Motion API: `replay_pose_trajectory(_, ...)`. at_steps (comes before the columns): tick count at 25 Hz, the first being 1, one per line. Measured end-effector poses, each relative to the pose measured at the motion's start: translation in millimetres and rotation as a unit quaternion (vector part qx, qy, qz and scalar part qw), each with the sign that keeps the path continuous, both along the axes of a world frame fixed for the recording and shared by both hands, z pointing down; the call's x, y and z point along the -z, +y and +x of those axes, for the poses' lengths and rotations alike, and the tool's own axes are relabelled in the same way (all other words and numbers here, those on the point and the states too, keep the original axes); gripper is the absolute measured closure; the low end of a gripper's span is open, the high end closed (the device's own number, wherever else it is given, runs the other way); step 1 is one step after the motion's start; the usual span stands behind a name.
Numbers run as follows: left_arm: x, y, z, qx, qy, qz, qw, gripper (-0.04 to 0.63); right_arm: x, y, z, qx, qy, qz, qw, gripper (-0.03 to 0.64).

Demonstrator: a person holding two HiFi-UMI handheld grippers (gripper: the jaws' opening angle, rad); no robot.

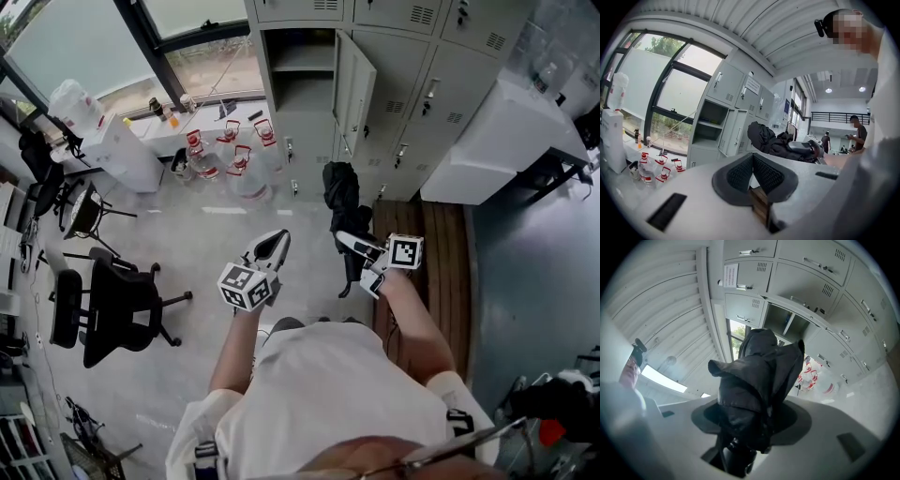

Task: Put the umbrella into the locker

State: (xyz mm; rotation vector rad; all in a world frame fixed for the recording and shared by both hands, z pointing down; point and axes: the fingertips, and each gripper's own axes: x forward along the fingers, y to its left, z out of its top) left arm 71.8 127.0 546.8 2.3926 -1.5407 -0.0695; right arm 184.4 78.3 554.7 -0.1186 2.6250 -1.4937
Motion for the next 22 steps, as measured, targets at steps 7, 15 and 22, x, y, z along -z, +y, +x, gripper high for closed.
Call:
replay_pose_trajectory(7,-8.4,-22.8,-11.6,0.010,0.001,-0.010,0.9999,0.592,-1.7,-27.2,-11.5,0.011,-0.004,-0.008,1.000,0.357)
replay_pose_trajectory(15,-11.4,-78.2,-54.3,0.001,0.005,-0.004,1.0000,0.592,-1.1,-82.7,-47.6,0.000,0.004,0.004,1.000,0.356)
replay_pose_trajectory(22,-10.9,-139.5,-98.5,-0.024,0.008,-0.006,0.9997,0.591,1.2,-138.7,-85.5,-0.028,0.009,-0.002,1.000,0.356)
